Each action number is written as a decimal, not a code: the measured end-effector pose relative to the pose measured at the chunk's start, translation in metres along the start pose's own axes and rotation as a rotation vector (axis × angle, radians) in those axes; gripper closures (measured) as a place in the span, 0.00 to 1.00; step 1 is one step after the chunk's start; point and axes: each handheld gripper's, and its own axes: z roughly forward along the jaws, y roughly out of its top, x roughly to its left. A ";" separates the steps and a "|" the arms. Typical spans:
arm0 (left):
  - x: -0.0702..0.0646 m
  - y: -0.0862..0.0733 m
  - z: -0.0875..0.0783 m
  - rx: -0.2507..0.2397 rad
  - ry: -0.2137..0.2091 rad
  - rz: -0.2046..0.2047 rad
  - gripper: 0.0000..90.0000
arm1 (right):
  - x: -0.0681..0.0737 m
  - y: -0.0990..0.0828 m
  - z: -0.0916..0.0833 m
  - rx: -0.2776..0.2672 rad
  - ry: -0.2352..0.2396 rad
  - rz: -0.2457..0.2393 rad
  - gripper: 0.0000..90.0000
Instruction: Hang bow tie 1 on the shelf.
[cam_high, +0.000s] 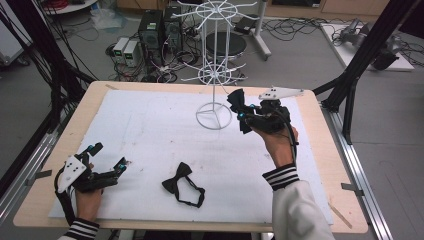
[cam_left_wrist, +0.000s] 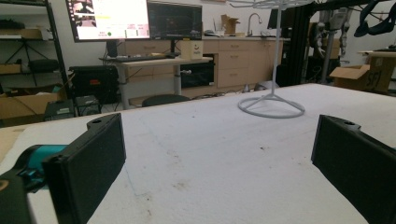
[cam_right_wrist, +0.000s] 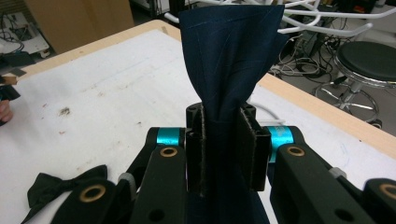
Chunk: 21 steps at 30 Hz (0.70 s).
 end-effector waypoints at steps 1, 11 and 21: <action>0.000 0.000 0.000 0.000 0.000 0.000 0.04 | -0.001 0.001 0.000 -0.002 -0.003 0.001 0.84; 0.000 0.000 0.000 -0.002 0.001 -0.001 0.04 | -0.019 0.013 -0.004 -0.018 -0.068 0.020 0.84; 0.000 0.000 0.000 -0.002 0.001 0.000 0.04 | -0.030 0.018 -0.005 -0.035 -0.112 0.038 0.84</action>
